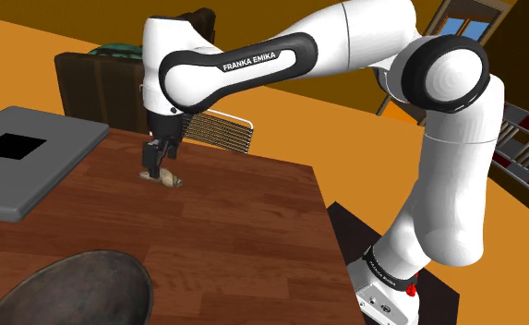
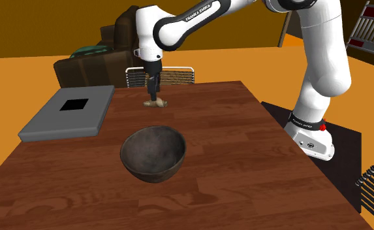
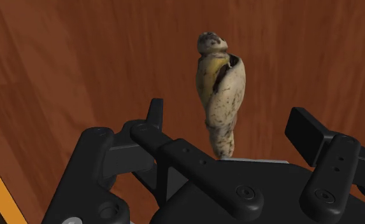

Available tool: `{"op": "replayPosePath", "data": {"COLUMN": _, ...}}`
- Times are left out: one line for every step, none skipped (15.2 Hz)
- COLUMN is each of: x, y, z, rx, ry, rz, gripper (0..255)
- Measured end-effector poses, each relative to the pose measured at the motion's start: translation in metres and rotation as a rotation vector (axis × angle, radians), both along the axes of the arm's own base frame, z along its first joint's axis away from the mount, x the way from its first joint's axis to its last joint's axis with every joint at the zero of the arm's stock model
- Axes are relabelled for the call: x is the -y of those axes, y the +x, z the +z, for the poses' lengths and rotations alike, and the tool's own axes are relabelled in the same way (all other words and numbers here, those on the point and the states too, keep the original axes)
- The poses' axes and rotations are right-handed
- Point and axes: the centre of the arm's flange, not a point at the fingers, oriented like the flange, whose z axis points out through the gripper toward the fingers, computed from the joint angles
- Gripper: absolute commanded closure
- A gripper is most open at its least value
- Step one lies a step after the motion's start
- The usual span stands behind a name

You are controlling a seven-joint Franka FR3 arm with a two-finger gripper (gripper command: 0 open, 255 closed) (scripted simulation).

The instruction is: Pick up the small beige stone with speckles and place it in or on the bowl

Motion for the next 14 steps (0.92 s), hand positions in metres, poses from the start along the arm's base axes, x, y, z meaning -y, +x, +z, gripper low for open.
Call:
{"op": "replayPosePath", "data": {"x": -0.001, "y": 0.001, "z": -0.006, "rx": 0.0, "ry": 0.0, "rz": 0.002, "gripper": 0}}
{"op": "replayPosePath", "data": {"x": -0.002, "y": 0.001, "z": -0.012, "rx": 0.0, "ry": 0.001, "rz": 0.002, "gripper": 0}}
{"op": "replayPosePath", "data": {"x": -0.002, "y": 0.001, "z": -0.017, "rx": 0.0, "ry": 0.001, "rz": 0.003, "gripper": 0}}
{"op": "replayPosePath", "data": {"x": -0.002, "y": 0.0, "z": -0.024, "rx": 0.0, "ry": 0.001, "rz": 0.003, "gripper": 0}}
{"op": "replayPosePath", "data": {"x": -0.003, "y": 0.001, "z": -0.028, "rx": 0.0, "ry": 0.001, "rz": 0.003, "gripper": 0}}
{"op": "replayPosePath", "data": {"x": -0.003, "y": 0.001, "z": -0.032, "rx": 0.0, "ry": 0.001, "rz": 0.003, "gripper": 0}}
{"op": "replayPosePath", "data": {"x": -0.004, "y": 0.001, "z": -0.034, "rx": 0.0, "ry": 0.001, "rz": 0.003, "gripper": 0}}
{"op": "replayPosePath", "data": {"x": -0.003, "y": 0.0, "z": -0.035, "rx": 0.0, "ry": 0.001, "rz": 0.003, "gripper": 0}}
{"op": "replayPosePath", "data": {"x": -0.003, "y": 0.0, "z": -0.036, "rx": 0.0, "ry": 0.001, "rz": 0.003, "gripper": 0}}
{"op": "replayPosePath", "data": {"x": -0.003, "y": 0.0, "z": -0.036, "rx": 0.0, "ry": 0.001, "rz": 0.003, "gripper": 0}}
{"op": "replayPosePath", "data": {"x": -0.003, "y": 0.0, "z": -0.036, "rx": 0.0, "ry": 0.001, "rz": 0.003, "gripper": 0}}
{"op": "replayPosePath", "data": {"x": -0.003, "y": 0.0, "z": -0.036, "rx": 0.0, "ry": 0.001, "rz": 0.003, "gripper": 0}}
{"op": "replayPosePath", "data": {"x": -0.003, "y": 0.0, "z": -0.036, "rx": 0.0, "ry": 0.001, "rz": 0.003, "gripper": 0}}
{"op": "replayPosePath", "data": {"x": -0.003, "y": 0.0, "z": -0.036, "rx": 0.0, "ry": 0.001, "rz": 0.003, "gripper": 255}}
